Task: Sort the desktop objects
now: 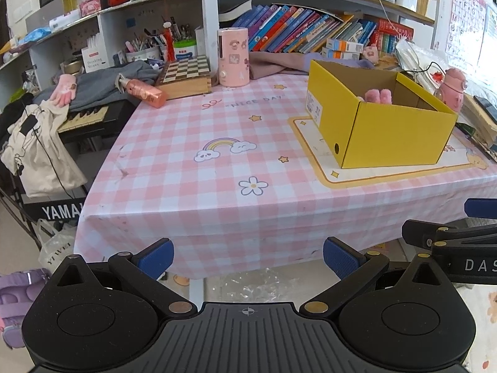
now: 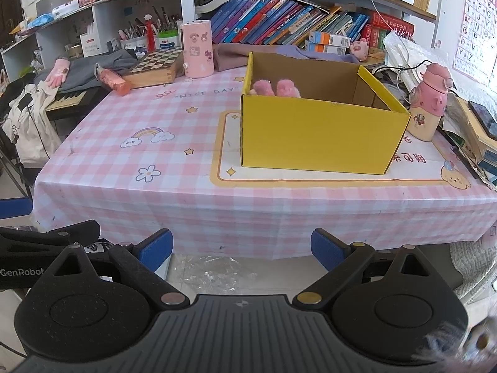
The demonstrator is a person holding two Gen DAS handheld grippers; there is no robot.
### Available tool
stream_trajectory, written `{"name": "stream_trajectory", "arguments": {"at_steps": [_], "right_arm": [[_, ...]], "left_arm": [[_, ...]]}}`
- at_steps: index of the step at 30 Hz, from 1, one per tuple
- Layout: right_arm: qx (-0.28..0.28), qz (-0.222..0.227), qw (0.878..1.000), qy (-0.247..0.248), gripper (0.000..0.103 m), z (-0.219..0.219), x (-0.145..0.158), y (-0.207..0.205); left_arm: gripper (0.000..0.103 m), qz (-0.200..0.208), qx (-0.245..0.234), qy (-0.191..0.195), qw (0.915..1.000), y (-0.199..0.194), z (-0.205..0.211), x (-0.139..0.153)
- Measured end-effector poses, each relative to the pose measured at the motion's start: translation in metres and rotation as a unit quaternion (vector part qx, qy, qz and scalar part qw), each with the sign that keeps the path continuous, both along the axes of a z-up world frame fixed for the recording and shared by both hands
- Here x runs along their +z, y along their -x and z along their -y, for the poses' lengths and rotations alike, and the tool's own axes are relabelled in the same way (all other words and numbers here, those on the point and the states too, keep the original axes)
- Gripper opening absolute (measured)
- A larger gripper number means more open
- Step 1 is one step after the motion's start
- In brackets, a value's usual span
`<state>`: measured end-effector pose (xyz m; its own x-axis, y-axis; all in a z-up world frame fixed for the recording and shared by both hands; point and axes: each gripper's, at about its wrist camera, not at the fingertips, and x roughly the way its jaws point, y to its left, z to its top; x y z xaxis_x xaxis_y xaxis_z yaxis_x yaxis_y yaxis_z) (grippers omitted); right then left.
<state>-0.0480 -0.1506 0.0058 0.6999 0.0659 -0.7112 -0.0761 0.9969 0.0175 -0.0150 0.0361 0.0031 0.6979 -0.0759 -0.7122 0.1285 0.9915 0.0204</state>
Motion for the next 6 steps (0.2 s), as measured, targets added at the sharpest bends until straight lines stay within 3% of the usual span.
{"name": "stream_trajectory", "arguments": {"at_steps": [6], "right_arm": [[0.001,-0.003,1.000,0.001,0.096,-0.0014,-0.0006,-0.0028]], "left_arm": [[0.103,-0.002,0.001,0.002,1.0000,-0.0029,-0.0015,-0.0010]]}}
